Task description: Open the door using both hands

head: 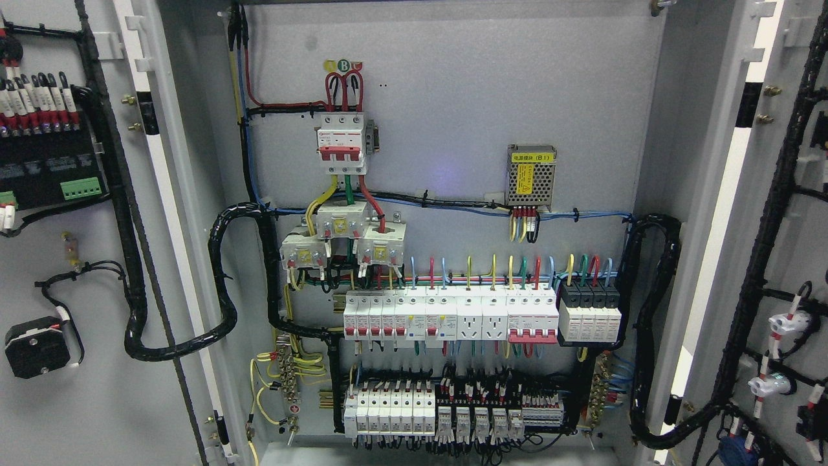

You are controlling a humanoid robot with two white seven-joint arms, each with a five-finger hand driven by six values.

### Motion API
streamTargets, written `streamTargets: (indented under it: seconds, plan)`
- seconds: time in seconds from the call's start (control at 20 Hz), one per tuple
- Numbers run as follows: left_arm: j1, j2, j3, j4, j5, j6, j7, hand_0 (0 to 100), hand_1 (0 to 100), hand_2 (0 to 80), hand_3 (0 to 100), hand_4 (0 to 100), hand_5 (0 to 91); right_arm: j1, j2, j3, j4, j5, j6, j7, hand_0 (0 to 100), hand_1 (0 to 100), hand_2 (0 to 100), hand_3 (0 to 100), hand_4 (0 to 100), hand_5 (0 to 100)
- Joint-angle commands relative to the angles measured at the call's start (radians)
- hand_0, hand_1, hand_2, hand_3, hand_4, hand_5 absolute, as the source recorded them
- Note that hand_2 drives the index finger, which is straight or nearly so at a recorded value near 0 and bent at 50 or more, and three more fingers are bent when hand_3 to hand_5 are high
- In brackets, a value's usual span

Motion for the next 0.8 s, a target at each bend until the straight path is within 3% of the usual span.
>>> streamTargets:
  seconds: [0.0,0.2,0.4,0.5,0.75]
  plan:
    - [-0.007,-0.038,0.009,0.103,0.001,0.014,0.006,0,0,0.0,0,0,0.0,-0.097,0.096,0.001,0.191,0.027,0.069,-0.037,38,0,0,0,0,0]
    - [-0.007,-0.038,0.011,0.101,0.004,0.013,0.006,0,0,0.0,0,0,0.0,-0.111,0.116,0.001,0.192,0.033,0.124,-0.044,38,0,0,0,0,0]
    - [-0.007,-0.038,0.017,0.100,0.006,0.000,0.006,0,0,0.0,0,0,0.0,-0.113,0.130,-0.001,0.186,0.038,0.125,-0.133,38,0,0,0,0,0]
    - [-0.007,-0.038,0.016,0.098,0.004,-0.001,0.006,0,0,0.0,0,0,0.0,-0.113,0.137,-0.002,0.185,0.037,0.125,-0.155,38,0,0,0,0,0]
    - [-0.007,-0.038,0.016,0.096,0.007,-0.004,0.004,0,0,0.0,0,0,0.0,-0.111,0.137,-0.106,0.181,0.037,0.123,-0.155,38,0,0,0,0,0]
